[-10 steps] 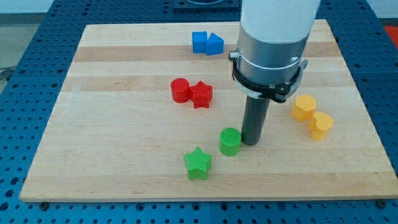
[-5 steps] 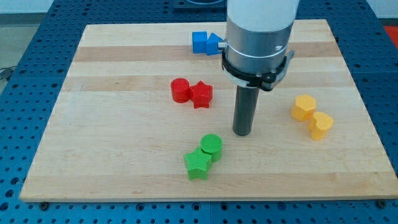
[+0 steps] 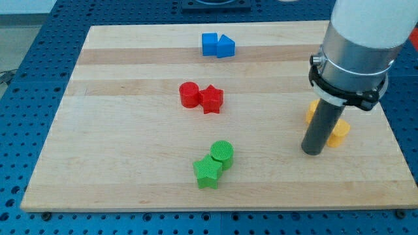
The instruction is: Move the yellow heart away from the yellow hexagon
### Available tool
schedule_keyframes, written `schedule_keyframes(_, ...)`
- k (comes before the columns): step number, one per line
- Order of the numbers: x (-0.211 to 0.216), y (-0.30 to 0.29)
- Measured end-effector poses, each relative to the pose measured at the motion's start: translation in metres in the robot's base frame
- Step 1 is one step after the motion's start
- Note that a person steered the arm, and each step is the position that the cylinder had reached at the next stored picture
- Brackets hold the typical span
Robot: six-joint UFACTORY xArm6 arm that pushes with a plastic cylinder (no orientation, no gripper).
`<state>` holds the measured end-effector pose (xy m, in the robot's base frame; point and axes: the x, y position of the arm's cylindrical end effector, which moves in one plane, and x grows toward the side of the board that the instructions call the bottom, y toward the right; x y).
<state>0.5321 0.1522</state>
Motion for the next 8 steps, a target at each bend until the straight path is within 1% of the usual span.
schedule_keyframes(1, 0.000, 0.001)
schedule_keyframes(2, -0.006, 0.044)
schedule_keyframes(4, -0.006, 0.047)
schedule_keyframes(5, 0.028, 0.046)
schedule_keyframes(6, 0.022, 0.059)
schedule_keyframes(8, 0.015, 0.059)
